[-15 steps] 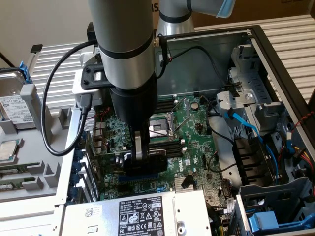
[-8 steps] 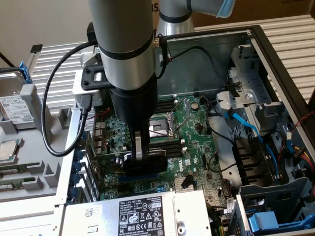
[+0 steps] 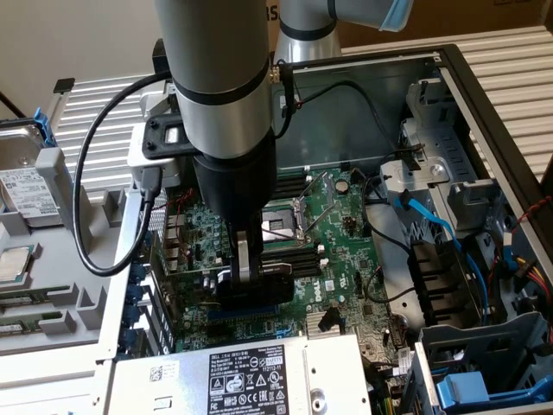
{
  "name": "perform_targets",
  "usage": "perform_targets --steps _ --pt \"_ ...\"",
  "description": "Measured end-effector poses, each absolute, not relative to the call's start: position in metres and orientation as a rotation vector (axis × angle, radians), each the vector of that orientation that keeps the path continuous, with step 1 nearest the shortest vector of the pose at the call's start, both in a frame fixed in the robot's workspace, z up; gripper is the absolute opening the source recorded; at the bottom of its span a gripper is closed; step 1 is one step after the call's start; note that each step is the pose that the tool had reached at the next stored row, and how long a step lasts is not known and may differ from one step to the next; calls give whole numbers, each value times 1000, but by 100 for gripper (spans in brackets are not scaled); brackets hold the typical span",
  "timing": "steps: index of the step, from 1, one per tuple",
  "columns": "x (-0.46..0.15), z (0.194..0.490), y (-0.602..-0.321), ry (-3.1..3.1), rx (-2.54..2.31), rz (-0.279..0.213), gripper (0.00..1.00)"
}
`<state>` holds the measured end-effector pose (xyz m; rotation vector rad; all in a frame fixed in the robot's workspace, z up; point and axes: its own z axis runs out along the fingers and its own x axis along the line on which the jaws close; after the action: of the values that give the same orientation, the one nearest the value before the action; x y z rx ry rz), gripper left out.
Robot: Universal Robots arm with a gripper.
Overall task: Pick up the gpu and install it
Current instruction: 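Insert the gpu into the slot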
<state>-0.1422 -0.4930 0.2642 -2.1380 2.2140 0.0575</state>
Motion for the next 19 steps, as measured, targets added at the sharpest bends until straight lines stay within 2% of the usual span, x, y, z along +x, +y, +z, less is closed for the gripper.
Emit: perform_targets --steps 19 --pt "-142 263 -493 2214 -2138 57 26"
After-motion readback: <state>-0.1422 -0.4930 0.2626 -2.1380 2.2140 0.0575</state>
